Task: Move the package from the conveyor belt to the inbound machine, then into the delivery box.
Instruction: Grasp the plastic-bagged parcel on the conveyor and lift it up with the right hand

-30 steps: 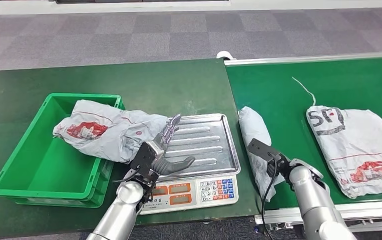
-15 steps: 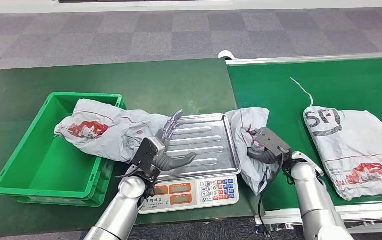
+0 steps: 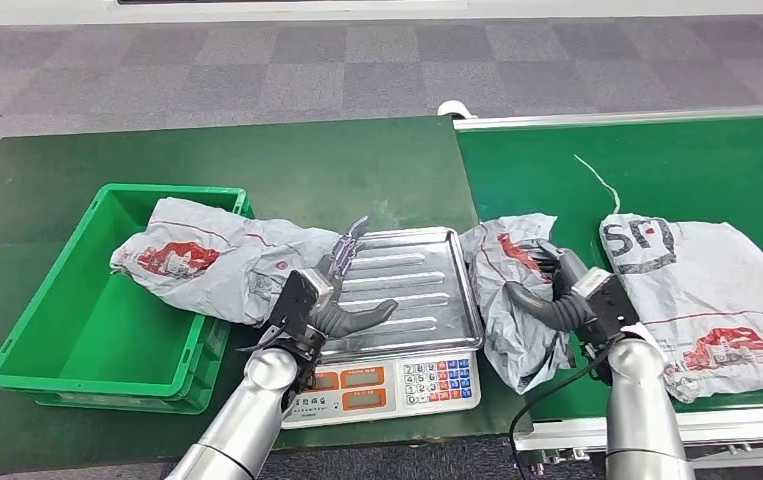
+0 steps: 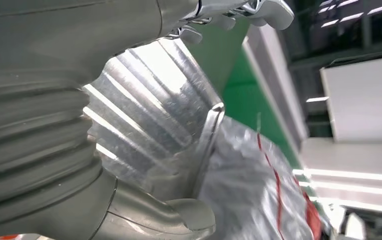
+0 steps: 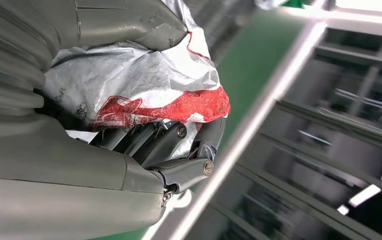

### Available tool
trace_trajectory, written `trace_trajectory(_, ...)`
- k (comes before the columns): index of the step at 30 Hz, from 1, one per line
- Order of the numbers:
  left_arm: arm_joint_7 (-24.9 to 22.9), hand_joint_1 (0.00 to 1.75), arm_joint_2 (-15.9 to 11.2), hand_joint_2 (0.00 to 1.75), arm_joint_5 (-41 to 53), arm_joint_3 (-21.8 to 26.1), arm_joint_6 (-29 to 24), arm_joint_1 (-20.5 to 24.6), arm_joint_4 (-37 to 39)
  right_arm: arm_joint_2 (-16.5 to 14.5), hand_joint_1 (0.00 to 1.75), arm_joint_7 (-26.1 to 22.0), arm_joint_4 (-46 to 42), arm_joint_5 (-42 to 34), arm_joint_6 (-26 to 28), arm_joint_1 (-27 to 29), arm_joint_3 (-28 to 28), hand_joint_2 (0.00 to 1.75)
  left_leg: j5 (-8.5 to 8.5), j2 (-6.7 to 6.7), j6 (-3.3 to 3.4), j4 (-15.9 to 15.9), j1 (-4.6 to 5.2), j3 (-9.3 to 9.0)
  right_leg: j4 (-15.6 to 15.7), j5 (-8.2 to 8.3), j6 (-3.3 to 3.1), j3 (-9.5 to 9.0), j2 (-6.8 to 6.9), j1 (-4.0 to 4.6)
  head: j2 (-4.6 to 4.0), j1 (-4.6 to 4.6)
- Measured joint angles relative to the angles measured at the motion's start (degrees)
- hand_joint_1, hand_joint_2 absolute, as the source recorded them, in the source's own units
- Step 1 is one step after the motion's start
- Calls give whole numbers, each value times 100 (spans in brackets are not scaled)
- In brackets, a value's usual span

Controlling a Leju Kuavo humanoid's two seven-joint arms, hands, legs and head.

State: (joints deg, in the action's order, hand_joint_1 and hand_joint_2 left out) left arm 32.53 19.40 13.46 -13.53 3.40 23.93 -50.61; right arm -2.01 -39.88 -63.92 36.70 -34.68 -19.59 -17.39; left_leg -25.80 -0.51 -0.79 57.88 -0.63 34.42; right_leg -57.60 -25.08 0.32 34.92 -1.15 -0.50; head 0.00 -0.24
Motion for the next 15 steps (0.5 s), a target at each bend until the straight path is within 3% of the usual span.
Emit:
trace_trajectory(3,433,0,18,175,-107,17,-659,-35,-141,-157,175,-21,-578,-245,-125,140,-238,175,0,2,0,0,0,3,0,0,0,3,0,2,0,-1)
trace_trajectory(6,717,0,37,175,-217,82,-1787,-176,-621,-311,175,-22,-1117,-314,-148,244,-404,175,0,-2,-1,-1,0,3,-1,-2,-2,6,-3,3,0,-1)
trace_trajectory(12,768,0,-34,175,-463,164,-3834,-461,-1817,-514,175,-22,-1602,-170,-148,199,-515,175,3,-5,0,-3,-1,9,-3,-2,-3,4,-3,5,0,-1)
trace_trajectory(15,771,0,-51,175,-239,407,-4291,-600,-2440,-584,175,-19,-1557,216,-151,-68,-451,175,8,-9,2,-3,-1,6,-5,0,-2,5,-6,3,0,0)
